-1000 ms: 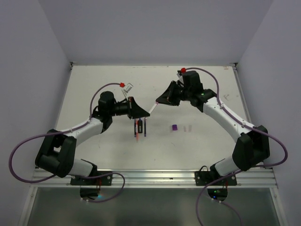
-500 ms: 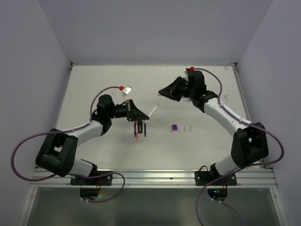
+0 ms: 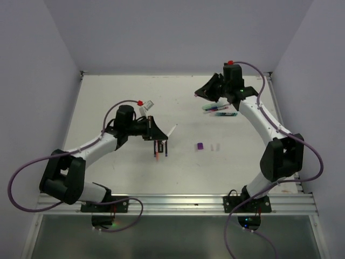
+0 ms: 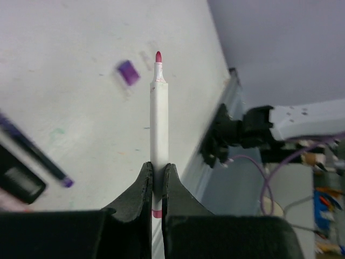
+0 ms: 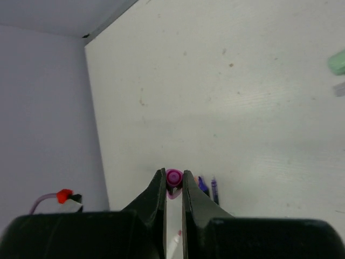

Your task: Open the pen caps

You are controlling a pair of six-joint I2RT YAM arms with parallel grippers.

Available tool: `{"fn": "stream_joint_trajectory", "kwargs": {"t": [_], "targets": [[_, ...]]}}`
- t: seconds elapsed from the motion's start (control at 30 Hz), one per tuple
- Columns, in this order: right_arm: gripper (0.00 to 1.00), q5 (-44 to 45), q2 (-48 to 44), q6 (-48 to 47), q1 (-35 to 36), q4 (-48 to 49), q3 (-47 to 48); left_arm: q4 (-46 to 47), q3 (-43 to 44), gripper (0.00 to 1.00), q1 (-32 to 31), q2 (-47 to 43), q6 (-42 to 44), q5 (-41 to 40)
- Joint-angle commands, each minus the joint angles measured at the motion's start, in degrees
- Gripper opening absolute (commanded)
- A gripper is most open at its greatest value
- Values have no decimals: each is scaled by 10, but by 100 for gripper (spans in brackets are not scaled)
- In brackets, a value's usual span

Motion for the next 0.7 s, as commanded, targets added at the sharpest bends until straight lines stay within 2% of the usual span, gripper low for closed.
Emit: {"fn": "stream_joint_trajectory", "kwargs": {"t": [0.0,0.13,0.27,0.37,0.53,0.67], "targets": [[0,32,25,-135,-24,-235,46,-192,34,0,21,-45,117,-187],[0,72,23,-209,-38,-326,25,-254,14,0,32,-86,144,-317],[0,86,16,-237,-60,-349,-26,-225,-40,0,32,-136,143,-392],[0,88,23,-259,-74,-360,-36,-197,-67,0,32,-146,141,-406],[0,139,23,-277,-98,-381,-43,-143,-95,0,32,-121,109,-426],[0,143,39,-295,-105,-387,-58,-118,-109,0,32,-96,86,-426]]}}
